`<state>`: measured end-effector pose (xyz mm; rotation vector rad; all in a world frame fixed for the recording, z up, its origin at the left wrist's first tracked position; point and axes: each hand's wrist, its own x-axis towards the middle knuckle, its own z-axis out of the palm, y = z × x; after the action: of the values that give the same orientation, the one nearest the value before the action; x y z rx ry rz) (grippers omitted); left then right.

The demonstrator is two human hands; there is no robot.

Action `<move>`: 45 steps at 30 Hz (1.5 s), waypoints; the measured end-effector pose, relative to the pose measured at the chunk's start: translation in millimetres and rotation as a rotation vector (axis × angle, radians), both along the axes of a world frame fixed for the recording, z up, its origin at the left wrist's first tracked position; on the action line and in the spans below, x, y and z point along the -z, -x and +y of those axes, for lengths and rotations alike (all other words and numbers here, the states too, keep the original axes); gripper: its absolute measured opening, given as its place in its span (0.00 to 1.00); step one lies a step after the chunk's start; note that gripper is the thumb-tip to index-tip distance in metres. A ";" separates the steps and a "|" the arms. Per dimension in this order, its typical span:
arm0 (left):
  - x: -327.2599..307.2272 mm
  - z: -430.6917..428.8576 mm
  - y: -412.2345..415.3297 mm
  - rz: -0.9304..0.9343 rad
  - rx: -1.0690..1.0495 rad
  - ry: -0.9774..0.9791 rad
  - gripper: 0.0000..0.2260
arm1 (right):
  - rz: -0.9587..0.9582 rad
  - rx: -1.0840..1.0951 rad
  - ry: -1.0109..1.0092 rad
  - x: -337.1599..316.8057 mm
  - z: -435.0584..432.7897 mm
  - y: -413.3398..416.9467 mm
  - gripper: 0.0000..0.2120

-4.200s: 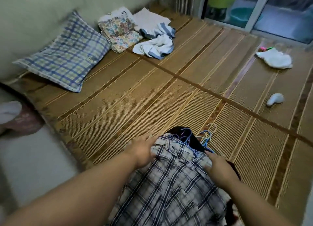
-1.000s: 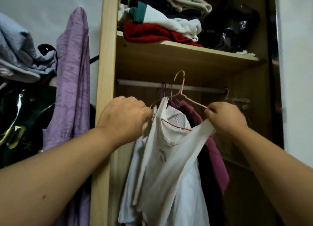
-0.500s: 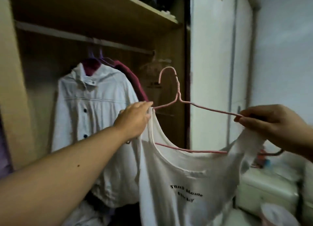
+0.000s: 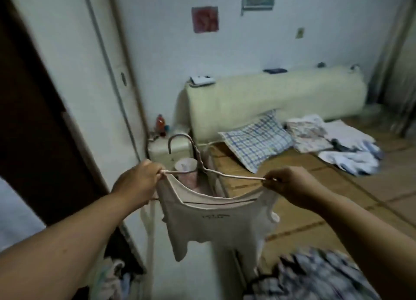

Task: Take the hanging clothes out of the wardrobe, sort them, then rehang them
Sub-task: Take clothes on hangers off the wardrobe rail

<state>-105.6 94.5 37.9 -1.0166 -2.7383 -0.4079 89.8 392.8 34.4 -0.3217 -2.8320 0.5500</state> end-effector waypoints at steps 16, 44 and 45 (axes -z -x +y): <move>81.4 249.0 -161.1 -0.113 0.515 0.131 0.08 | -0.184 0.685 0.489 102.7 59.4 -290.2 0.07; 252.8 493.3 -266.8 -0.494 0.464 0.460 0.23 | -0.454 1.001 0.688 295.8 271.6 -327.9 0.32; 250.4 486.1 -263.3 -0.497 0.473 0.461 0.24 | -0.496 0.947 0.676 294.1 268.9 -322.3 0.32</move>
<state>157.7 580.6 -212.4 -1.9284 -3.0783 -0.0893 412.2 661.7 -259.8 -1.9830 -2.3213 1.2576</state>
